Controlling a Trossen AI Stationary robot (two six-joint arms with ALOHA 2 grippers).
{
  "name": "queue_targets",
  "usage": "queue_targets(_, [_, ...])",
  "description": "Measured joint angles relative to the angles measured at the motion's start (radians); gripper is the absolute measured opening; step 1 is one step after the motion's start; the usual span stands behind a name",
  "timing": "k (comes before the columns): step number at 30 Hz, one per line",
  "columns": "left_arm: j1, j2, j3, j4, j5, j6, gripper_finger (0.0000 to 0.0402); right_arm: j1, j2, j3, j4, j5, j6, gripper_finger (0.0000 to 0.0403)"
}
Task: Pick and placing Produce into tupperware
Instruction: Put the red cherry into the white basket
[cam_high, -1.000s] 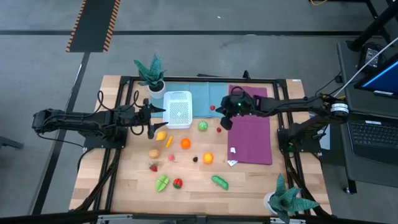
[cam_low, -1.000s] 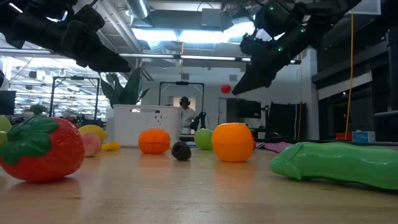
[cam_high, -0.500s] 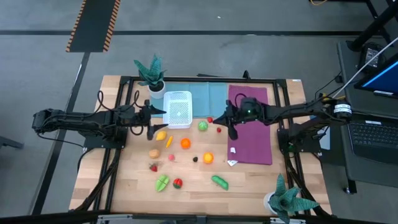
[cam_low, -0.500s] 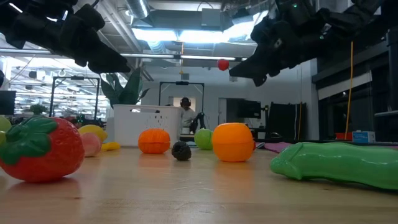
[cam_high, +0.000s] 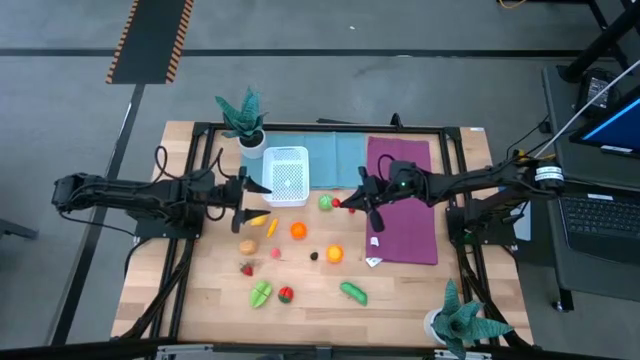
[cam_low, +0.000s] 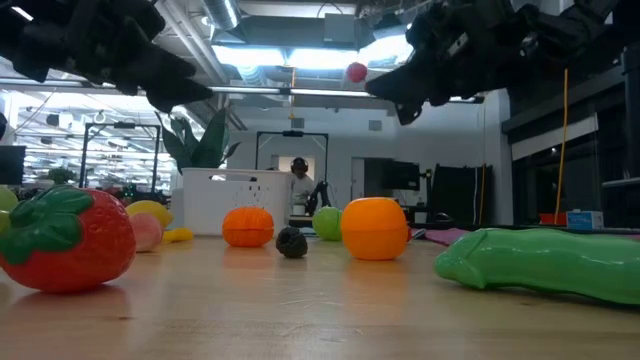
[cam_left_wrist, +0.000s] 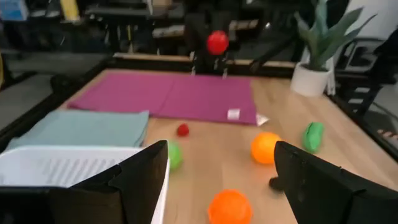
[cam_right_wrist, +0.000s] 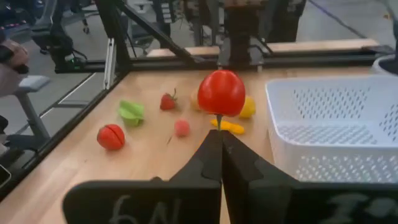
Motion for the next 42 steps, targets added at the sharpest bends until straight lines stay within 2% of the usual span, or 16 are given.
queue_targets(6, [-0.049, 0.112, -0.004, 0.121, 0.0, 0.0, 0.0286, 0.003, 0.048, 0.001, 0.059, -0.001, 0.0, 0.0])
queue_targets(13, [-0.082, 0.315, -0.005, 0.385, 0.0, 0.026, 0.0286, 0.039, 0.079, 0.002, 0.152, -0.001, -0.028, 0.0])
queue_targets(20, [-0.082, 0.447, 0.003, 0.611, -0.001, 0.026, 0.0286, 0.073, 0.079, 0.012, 0.173, 0.0, -0.033, 0.0])
queue_targets(31, [-0.081, 0.696, 0.176, 0.618, -0.001, 0.049, 0.0286, 0.114, 0.221, 0.156, 0.128, 0.0, -0.082, 0.0])
queue_targets(37, [-0.083, 0.744, 0.225, 0.619, 0.003, 0.053, 0.0286, 0.114, 0.245, 0.182, 0.133, 0.001, -0.083, 0.0])
queue_targets(42, [-0.094, 0.748, 0.245, 0.623, 0.06, 0.053, 0.0286, 0.114, 0.246, 0.182, 0.132, 0.002, -0.083, 0.0])
